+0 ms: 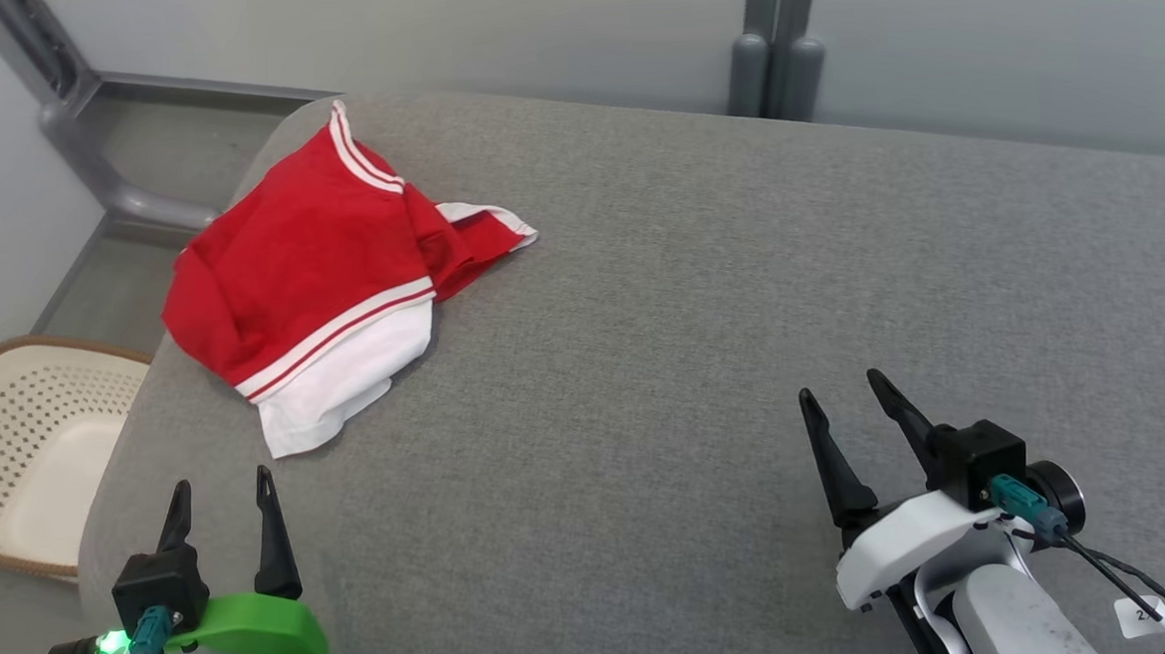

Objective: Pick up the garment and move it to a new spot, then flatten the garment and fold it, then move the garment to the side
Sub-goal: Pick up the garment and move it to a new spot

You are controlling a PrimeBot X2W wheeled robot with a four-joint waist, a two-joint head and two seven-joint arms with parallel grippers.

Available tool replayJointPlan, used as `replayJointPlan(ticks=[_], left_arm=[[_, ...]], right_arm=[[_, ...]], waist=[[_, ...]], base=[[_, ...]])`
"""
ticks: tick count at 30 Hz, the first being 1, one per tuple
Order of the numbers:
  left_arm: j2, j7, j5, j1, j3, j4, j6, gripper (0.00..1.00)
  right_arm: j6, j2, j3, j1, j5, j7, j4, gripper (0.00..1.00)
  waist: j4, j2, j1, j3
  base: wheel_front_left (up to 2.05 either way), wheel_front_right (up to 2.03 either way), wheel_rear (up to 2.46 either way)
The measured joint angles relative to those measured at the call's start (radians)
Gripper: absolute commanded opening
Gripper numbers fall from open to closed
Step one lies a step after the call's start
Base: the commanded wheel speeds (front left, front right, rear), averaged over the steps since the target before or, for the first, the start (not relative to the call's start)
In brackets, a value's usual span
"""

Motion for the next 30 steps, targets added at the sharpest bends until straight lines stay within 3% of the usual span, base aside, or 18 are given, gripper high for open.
replayJointPlan(ticks=[14, 20, 30], left_arm=[[0.000, 0.000, -0.030, 0.016, 0.006, 0.016, 0.025, 1.00], [0.000, 0.000, -0.072, 0.014, 0.005, 0.028, 0.042, 1.00], [0.000, 0.000, -0.133, -0.083, -0.019, 0.062, 0.035, 1.00]], right_arm=[[0.000, -0.009, 0.049, -0.027, -0.004, 0.000, 0.042, 1.00], [0.000, -0.018, 0.064, -0.035, -0.002, 0.000, 0.046, 1.00], [0.000, -0.060, 0.088, -0.088, -0.004, 0.000, 0.012, 1.00]], waist=[[0.172, 0.0000, 0.0000, 0.012], [0.166, 0.0000, 0.0000, 0.026], [0.116, 0.0000, 0.0000, 0.103]], base=[[0.00, 0.00, 0.00], [0.00, 0.00, 0.00], [0.00, 0.00, 0.00]])
